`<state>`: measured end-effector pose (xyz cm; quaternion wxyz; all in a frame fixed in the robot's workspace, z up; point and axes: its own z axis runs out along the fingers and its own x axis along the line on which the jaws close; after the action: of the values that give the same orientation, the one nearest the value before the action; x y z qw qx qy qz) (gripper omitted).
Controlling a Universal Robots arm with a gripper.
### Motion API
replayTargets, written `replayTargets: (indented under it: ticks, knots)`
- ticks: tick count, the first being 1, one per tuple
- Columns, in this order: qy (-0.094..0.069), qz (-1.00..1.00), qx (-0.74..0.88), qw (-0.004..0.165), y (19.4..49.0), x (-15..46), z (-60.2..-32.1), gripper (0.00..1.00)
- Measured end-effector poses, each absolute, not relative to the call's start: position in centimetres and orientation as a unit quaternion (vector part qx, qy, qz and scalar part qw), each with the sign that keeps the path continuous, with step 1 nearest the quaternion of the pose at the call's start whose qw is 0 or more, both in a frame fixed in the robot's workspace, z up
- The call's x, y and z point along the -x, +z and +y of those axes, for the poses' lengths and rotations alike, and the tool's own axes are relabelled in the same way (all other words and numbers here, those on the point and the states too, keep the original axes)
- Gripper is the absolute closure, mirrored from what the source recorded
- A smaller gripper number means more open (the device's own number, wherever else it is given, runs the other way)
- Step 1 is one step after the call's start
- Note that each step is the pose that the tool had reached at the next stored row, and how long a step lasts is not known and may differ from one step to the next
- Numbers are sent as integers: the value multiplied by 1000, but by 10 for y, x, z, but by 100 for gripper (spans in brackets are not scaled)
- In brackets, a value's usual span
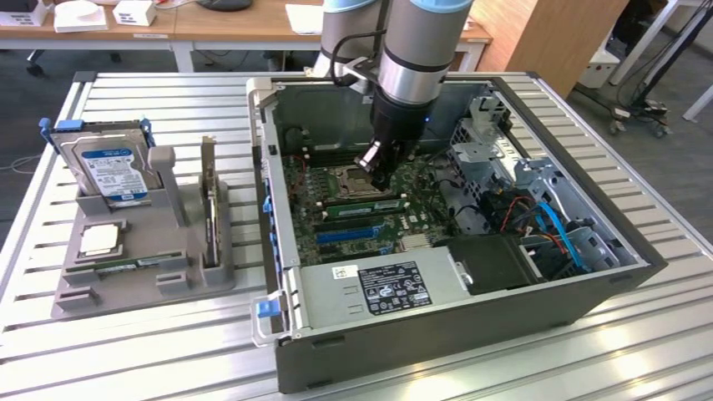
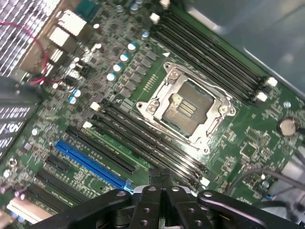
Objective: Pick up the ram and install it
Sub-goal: 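Press down the ram until it locks into place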
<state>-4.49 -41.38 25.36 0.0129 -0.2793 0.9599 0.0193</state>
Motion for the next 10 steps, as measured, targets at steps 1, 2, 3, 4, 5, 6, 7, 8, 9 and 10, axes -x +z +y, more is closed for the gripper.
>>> replayTargets:
  ticks: [1,2,3,4,5,6,7,8,9,10]
  knots:
    - [19,962,271,13,253,45,-414,90]
    - [19,964,264,13,253,45,-414,90]
    - [19,966,256,13,253,45,-414,90]
    - [19,969,248,14,253,45,-414,90]
    - [19,971,239,14,253,45,-414,90]
    - [19,973,231,14,253,45,-414,90]
    - [19,975,223,14,253,45,-414,90]
    - [18,976,215,14,253,45,-414,90]
    - [18,978,206,14,253,45,-414,90]
    - [18,980,198,14,253,45,-414,90]
